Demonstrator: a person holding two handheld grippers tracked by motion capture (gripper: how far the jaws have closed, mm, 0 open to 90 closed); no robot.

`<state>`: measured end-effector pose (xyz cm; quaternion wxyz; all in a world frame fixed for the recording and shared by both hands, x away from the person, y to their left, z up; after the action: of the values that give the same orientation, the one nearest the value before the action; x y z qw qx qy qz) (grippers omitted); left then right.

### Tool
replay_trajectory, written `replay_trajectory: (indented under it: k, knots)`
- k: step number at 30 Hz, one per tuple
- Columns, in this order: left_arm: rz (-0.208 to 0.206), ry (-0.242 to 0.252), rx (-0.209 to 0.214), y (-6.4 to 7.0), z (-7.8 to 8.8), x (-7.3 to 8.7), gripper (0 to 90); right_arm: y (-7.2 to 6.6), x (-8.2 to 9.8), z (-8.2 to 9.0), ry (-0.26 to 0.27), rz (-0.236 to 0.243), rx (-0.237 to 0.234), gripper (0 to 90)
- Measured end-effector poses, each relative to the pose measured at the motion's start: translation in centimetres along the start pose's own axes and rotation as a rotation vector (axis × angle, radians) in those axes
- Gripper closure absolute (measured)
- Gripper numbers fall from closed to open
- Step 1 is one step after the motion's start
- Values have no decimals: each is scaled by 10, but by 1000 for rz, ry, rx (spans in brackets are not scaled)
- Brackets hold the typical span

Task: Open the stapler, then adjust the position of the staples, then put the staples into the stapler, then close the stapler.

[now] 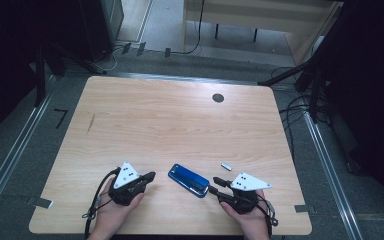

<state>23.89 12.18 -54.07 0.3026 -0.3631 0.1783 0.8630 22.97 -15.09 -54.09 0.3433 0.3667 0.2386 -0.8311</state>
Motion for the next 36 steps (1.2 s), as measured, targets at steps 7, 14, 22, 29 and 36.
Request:
replay_trajectory:
  k: [7, 14, 22, 29, 36]
  knots:
    - [5, -12, 69, 18, -20, -14, 900, -1, 8, 3, -19, 0, -14, 798]
    - [-80, -44, 104, 42, -44, -17, 900, 1, 10, -1, -56, -18, 4, 900]
    - [-138, -59, 108, 55, -54, -16, 900, 2, 12, -6, -88, -20, 12, 900]
    - [-150, -68, 99, 59, -59, -16, 900, 0, 13, -9, -106, -20, -2, 900]
    - [-156, -90, 96, 61, -62, -16, 900, -4, 14, -12, -108, -10, -13, 900]
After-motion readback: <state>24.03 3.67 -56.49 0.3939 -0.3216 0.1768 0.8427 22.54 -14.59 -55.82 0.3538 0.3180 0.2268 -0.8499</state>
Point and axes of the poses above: each handheld gripper's, and its own axes: z roughly backward along the jaws, x roughly out of its underside, y roughly to its right, the point moved 5 cm from there along -z, roughly forward along the jaws, and after that the axes turned 9 degrees about -y, right-handed, at the moved point
